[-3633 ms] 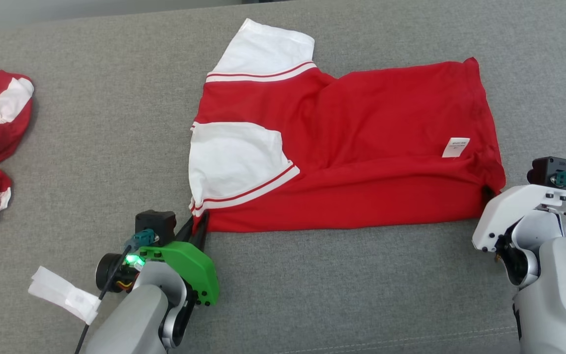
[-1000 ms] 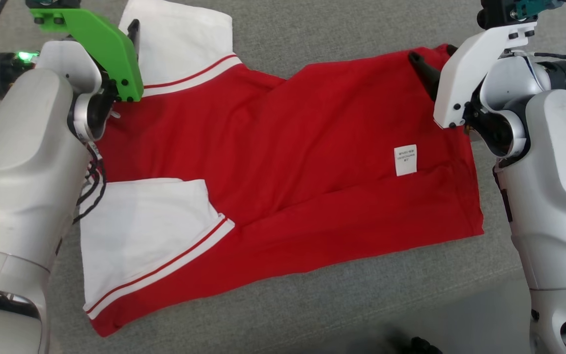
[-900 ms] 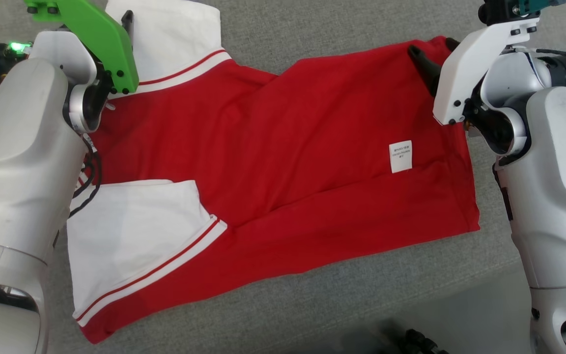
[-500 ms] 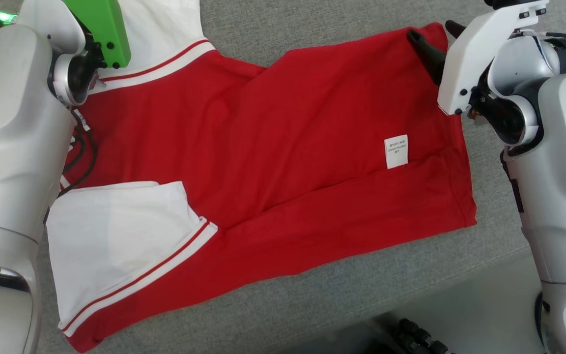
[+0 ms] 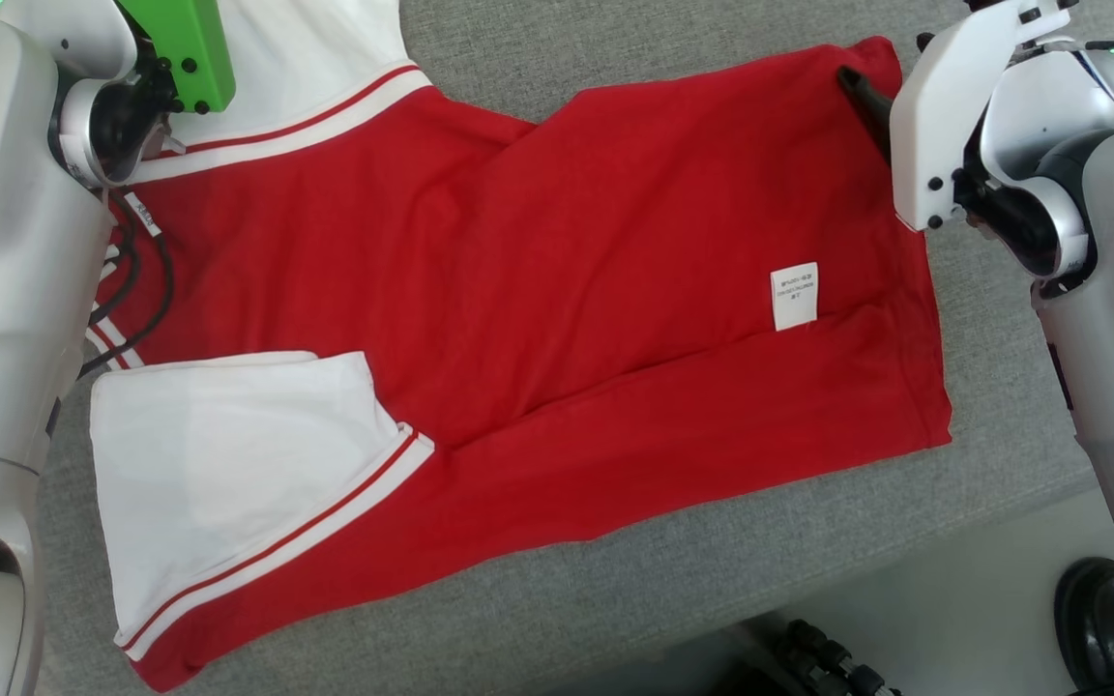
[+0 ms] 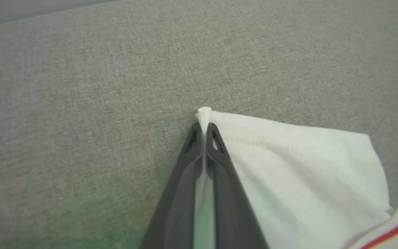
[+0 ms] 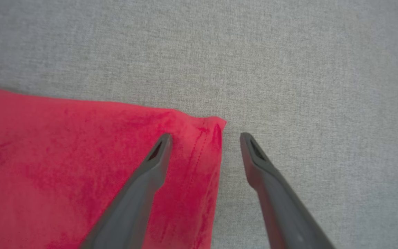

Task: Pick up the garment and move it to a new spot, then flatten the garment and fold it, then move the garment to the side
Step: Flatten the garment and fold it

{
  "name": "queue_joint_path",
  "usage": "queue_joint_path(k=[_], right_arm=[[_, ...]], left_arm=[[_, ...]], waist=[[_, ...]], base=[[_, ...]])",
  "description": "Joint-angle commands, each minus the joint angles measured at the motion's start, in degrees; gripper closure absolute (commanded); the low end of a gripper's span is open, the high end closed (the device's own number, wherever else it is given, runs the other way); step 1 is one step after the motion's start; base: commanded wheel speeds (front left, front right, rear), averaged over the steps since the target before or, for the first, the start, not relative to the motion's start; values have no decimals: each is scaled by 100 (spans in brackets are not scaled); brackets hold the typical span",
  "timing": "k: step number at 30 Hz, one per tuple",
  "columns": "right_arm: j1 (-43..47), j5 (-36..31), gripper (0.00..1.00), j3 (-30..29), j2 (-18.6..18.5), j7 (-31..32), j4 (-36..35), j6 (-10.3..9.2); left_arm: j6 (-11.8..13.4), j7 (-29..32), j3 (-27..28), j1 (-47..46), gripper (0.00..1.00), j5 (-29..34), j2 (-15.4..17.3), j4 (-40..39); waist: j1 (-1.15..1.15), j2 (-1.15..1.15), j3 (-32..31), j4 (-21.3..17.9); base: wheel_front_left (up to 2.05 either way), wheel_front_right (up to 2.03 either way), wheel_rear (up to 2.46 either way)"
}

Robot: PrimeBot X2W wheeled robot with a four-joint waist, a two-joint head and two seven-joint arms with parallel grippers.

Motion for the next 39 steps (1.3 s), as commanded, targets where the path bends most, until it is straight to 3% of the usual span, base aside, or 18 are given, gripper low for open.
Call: queue_joint_path(k=[1,9,14,16,22,34,39], right_arm=[[-64,-81,0,12,4,-69,81,-1],[-275,-170,0,69,30,-507,722,-1],[-363,6,0,168,100,-471,1147,1],[-354,111,100,251,90,-408,1237,1],[-454,113,100,135,-21,-721,1288,-5],[-526,-390,100,-141,-21,-1866,1652,-3],[-241,-394,100,-224,-148,-2131,1846,-3]], left_arm=[[67,47,-3,107,100,-6,127,37],[176,18,12,161,100,-36,162,-319],[202,50,-19,206,100,-52,151,-521],[198,42,-7,215,100,-70,128,-614],[155,-447,76,280,100,-42,142,-882],[-53,-2476,205,613,100,180,-93,-875],[-240,-3405,114,1057,100,269,-351,-996]], waist=[[0,-1,12,7],[0,-1,106,68],[0,-1,121,126],[0,-1,104,153],[0,-1,16,255],[0,-1,-273,723],[0,-1,-591,1056]], base=[[0,0,0],[0,0,0],[0,0,0],[0,0,0],[0,0,0],[0,0,0],[0,0,0]])
